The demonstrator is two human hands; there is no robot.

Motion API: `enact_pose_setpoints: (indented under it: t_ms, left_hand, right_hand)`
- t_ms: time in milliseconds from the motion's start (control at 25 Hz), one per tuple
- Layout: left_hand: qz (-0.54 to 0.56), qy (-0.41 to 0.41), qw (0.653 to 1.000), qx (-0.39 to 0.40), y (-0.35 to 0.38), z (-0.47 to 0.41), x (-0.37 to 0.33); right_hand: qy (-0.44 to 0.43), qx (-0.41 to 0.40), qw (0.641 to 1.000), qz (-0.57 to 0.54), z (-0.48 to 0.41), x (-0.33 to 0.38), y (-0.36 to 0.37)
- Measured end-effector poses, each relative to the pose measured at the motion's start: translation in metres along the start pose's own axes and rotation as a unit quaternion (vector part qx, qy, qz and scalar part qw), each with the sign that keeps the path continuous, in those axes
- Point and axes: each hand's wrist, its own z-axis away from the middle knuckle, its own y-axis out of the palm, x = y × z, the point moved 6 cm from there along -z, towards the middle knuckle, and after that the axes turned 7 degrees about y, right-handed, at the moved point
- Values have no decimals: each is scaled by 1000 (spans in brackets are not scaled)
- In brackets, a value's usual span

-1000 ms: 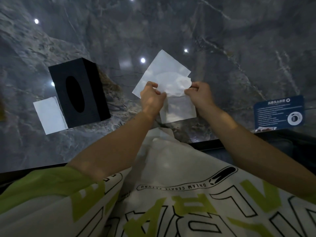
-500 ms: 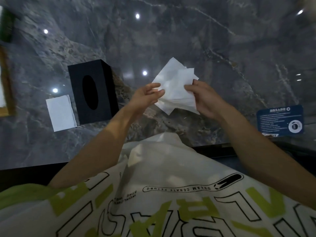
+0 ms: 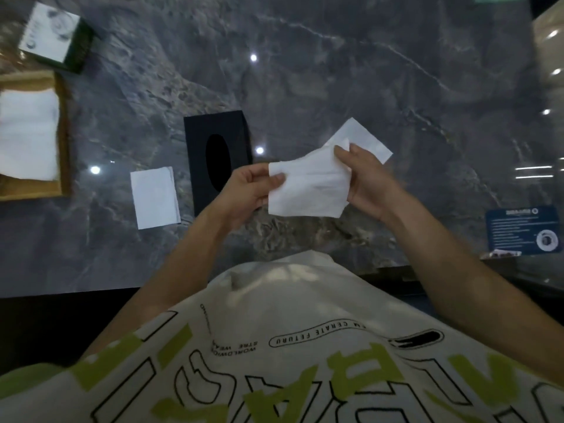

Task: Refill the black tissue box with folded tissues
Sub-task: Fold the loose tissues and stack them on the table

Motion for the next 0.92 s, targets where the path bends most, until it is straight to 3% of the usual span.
enact_pose_setpoints:
  t_ms: [240, 480, 920]
  left_hand:
    - [13, 31, 998, -60, -72, 37, -29]
    - [55, 41, 994, -91, -140, 62, -28]
    - [124, 69, 987, -70, -206, 80, -34]
  right_hand:
    - [-19, 35, 996, 83, 0, -17, 81]
    - [-11, 67, 993, 98, -9, -29, 145]
    - [-20, 85, 989, 122, -28, -34, 213]
